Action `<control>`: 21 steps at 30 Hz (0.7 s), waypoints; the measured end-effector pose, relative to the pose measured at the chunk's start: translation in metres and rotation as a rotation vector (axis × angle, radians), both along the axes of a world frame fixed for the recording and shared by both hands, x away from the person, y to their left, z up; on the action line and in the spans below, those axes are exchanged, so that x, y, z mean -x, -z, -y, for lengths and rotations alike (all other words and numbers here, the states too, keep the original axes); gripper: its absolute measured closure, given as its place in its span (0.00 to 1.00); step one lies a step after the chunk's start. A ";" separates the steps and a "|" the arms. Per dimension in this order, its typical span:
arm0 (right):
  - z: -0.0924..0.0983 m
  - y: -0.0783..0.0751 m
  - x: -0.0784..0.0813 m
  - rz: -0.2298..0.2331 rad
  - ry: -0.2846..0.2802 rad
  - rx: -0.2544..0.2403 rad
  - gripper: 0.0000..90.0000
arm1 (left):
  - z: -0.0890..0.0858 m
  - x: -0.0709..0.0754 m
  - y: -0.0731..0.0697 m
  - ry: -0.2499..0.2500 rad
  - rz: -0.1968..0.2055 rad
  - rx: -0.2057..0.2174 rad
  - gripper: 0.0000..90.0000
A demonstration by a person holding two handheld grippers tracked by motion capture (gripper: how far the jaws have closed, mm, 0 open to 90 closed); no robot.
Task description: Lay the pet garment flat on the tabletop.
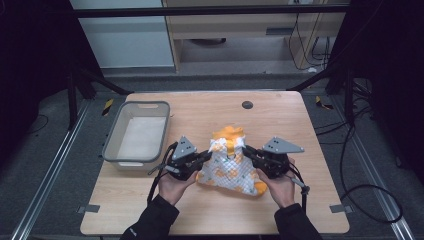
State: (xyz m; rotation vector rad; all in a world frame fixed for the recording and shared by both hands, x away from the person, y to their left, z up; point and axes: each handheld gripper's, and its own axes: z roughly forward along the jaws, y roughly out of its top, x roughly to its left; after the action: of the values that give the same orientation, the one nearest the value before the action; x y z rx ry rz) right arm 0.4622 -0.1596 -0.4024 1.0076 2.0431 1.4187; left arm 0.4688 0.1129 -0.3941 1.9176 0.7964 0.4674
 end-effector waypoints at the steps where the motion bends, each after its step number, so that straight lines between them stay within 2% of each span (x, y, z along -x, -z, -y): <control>1: -0.001 0.002 -0.007 0.004 0.024 -0.001 0.91 | 0.002 -0.006 0.002 -0.020 0.011 -0.017 0.96; 2: -0.003 0.005 -0.014 0.003 0.049 -0.002 0.91 | 0.004 -0.013 0.005 -0.049 0.021 -0.034 0.95; 3: -0.005 0.009 -0.020 0.001 0.068 0.010 0.91 | 0.005 -0.020 0.008 -0.072 0.017 -0.030 0.93; 4: -0.007 0.013 -0.026 -0.002 0.090 0.033 0.90 | 0.005 -0.029 0.013 -0.089 0.011 -0.018 0.88; 5: -0.010 0.019 -0.032 0.014 0.118 0.066 0.89 | 0.005 -0.035 0.017 -0.116 0.006 -0.016 0.81; 7: -0.010 0.026 -0.039 0.009 0.161 0.095 0.84 | 0.004 -0.044 0.023 -0.149 -0.025 -0.019 0.63; 9: -0.008 0.031 -0.042 0.011 0.191 0.112 0.81 | -0.002 -0.048 0.027 -0.158 -0.066 -0.018 0.54; 10: -0.005 0.032 -0.041 0.007 0.193 0.107 0.81 | -0.004 -0.047 0.028 -0.165 -0.065 -0.020 0.49; 13: 0.002 0.029 -0.035 0.017 0.181 0.112 0.76 | -0.019 -0.041 0.027 -0.184 -0.045 -0.039 0.46; 16: 0.014 0.021 -0.025 0.019 0.167 0.101 0.70 | -0.036 -0.033 0.024 -0.186 -0.047 -0.021 0.42; 18: 0.023 0.016 -0.016 0.017 0.157 0.086 0.65 | -0.048 -0.025 0.022 -0.177 -0.044 -0.011 0.40; 21: 0.033 0.013 -0.005 0.001 0.148 0.070 0.59 | -0.063 -0.013 0.022 -0.161 -0.056 -0.021 0.39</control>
State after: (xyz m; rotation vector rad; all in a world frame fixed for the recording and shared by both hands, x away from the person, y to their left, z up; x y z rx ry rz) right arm 0.4676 -0.1924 -0.4157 1.1035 1.9589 1.2633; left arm 0.4822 0.1755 -0.4163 1.9008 0.9910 0.5229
